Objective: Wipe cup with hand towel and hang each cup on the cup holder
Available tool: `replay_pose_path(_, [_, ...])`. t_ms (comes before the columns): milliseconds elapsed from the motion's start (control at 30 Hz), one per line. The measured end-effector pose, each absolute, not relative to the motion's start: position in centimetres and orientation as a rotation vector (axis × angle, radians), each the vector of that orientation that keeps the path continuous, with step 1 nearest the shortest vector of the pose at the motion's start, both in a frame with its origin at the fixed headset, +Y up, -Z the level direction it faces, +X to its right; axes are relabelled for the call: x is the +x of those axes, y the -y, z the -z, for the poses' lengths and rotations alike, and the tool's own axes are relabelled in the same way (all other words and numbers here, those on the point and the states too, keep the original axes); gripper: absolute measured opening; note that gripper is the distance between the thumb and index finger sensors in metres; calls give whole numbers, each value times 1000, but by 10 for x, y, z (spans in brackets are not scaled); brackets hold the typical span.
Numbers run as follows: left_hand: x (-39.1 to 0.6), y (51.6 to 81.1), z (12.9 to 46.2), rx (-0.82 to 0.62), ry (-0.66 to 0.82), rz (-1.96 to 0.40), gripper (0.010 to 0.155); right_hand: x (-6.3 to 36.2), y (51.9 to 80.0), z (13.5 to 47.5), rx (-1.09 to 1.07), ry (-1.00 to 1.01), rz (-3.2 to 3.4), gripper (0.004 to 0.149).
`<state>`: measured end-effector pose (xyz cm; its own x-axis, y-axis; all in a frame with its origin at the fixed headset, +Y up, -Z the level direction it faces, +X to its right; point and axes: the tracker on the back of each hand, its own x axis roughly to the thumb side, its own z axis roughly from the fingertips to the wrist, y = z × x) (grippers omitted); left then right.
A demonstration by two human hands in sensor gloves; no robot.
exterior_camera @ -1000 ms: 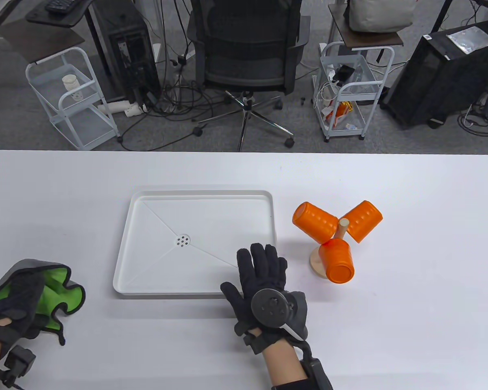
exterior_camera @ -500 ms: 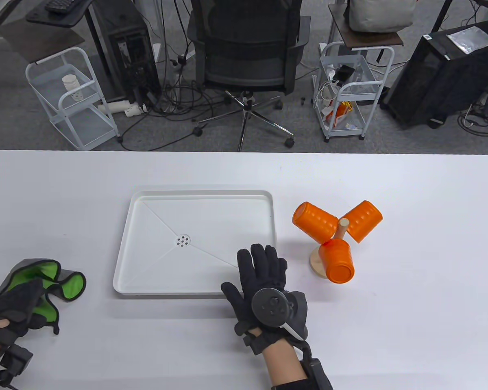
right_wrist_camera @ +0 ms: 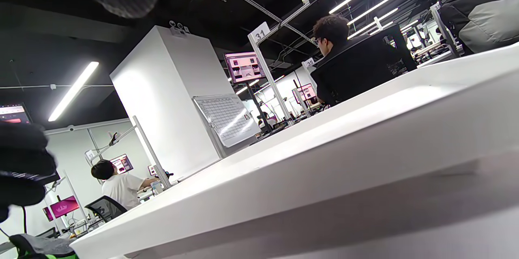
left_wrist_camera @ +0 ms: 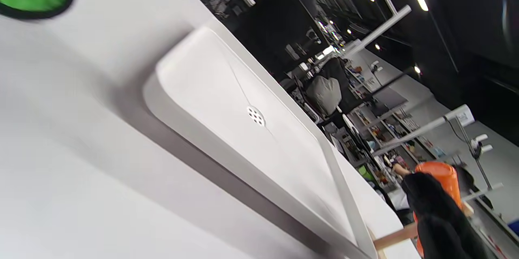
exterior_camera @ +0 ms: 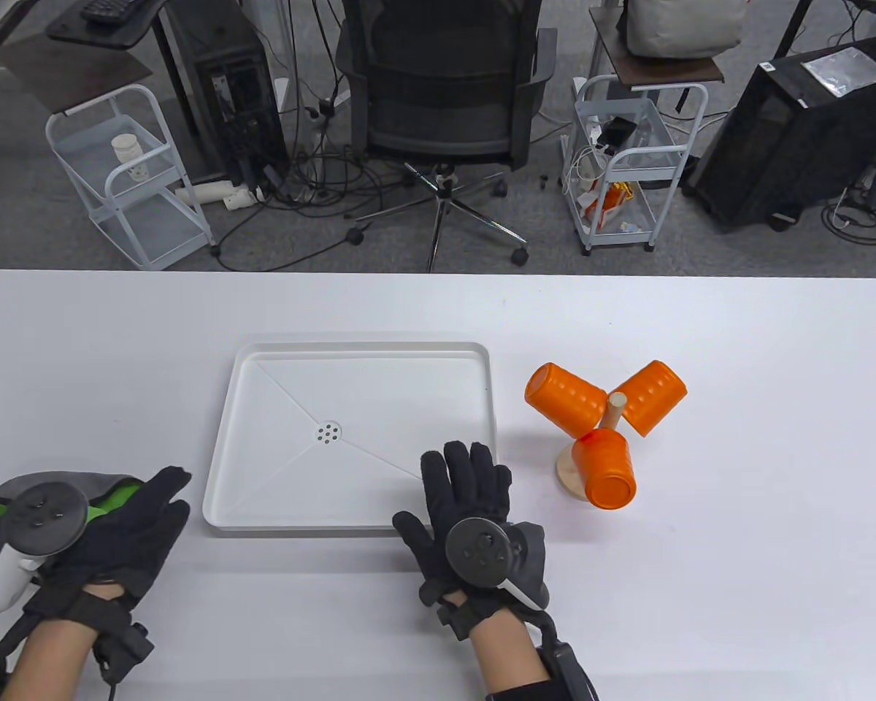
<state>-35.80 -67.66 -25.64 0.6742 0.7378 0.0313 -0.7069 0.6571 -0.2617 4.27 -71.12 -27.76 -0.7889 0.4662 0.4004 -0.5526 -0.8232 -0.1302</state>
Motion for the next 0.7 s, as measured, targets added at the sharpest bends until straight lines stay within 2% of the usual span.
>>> replay_pose_path(167, [-314,690,271,-229,235,-665,82,41,712,278,494,309,-2539,80])
replay_pose_path(333, [-286,708,280,-249,236,-550,85,38,714,279,502,283,-2555,81])
replay_pose_path(533, [-271,727,285,-251,189,-411,87,33,718,280,517,252,-2586,81])
replay_pose_path(700, [-271,735,287,-272,156,-420,88,30,720,280,528,241,-2607,81])
